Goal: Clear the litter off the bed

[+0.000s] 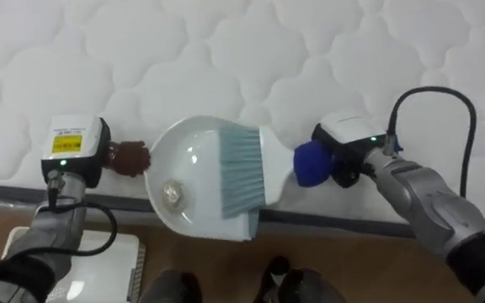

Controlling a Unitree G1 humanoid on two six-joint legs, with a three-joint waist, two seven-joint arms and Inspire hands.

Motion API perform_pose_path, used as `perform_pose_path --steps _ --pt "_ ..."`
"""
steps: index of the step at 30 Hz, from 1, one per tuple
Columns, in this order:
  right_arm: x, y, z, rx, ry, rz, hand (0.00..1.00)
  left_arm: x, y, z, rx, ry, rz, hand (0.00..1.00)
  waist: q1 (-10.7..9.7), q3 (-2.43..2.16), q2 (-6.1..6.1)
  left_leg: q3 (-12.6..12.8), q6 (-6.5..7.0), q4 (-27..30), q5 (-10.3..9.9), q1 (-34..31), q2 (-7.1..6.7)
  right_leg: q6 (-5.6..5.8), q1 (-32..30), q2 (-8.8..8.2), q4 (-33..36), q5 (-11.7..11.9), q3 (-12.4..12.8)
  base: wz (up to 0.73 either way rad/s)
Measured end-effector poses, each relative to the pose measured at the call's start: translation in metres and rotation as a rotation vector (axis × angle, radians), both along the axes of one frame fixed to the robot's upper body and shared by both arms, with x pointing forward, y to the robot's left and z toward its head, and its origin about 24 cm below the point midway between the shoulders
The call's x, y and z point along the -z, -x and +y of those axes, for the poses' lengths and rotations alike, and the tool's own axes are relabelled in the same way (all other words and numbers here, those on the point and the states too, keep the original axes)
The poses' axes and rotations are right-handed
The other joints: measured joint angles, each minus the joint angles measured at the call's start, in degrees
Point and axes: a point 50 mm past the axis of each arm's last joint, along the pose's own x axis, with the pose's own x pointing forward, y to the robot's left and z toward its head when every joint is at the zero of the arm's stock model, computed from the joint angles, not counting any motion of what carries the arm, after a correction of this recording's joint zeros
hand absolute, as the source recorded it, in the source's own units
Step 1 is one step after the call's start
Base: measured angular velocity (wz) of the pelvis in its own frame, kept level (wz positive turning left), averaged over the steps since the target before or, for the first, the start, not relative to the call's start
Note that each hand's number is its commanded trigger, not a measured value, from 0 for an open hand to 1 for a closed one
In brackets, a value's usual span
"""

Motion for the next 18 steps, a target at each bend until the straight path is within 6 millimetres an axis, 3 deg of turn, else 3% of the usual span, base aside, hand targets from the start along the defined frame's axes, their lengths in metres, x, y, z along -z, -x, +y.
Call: perform_pose_path --steps 3,8,11,14,16,18 --pt "0.003 0.006 -0.009 0.045 -0.051 -0.011 1.00 0.006 0.011 0.004 -0.023 0.027 0.004 1.00 -0.9 -0.65 0.13 0.1 -0.17 -2.8 0.7 3.3 -0.86 0.49 3.2 0.04 -2.0 0.3 -0.3 0.05" --pt "0.010 0.023 -0.038 0.184 -0.131 -0.038 1.00 0.010 0.019 -0.001 -0.023 0.057 -0.003 1.00 -1.2 -1.04 0.63 0.3 -0.08 -7.7 2.1 7.8 -1.81 1.51 7.6 0.43 -6.4 1.4 -0.9 0.04" --pt "0.012 0.032 -0.053 0.282 -0.217 -0.058 1.00 0.017 0.030 0.001 -0.051 0.084 0.009 1.00 -1.4 -1.47 1.42 1.0 -0.20 -10.4 2.2 11.5 -1.96 2.26 10.9 1.35 -8.9 2.2 -0.3 -0.15" --pt "0.011 0.037 -0.066 0.372 -0.300 -0.101 1.00 0.016 0.036 -0.002 -0.055 0.122 -0.022 1.00 -1.5 -1.61 1.69 2.5 -0.30 -13.1 2.3 14.9 -2.44 2.82 13.1 1.66 -10.4 2.6 0.6 -0.16" --pt "0.012 0.041 -0.072 0.424 -0.355 -0.119 1.00 0.015 0.039 -0.004 -0.052 0.137 -0.031 1.00 -2.0 -2.11 2.26 2.3 -0.36 -14.5 2.4 16.1 -2.71 3.18 14.4 1.91 -11.8 2.8 0.3 0.00" --pt "0.012 0.045 -0.079 0.488 -0.412 -0.147 0.69 0.011 0.042 -0.005 -0.043 0.149 -0.056 1.00 -2.8 -2.40 2.83 2.3 -0.47 -15.8 2.6 17.7 -2.85 3.58 16.2 2.43 -13.5 3.0 0.2 0.00"
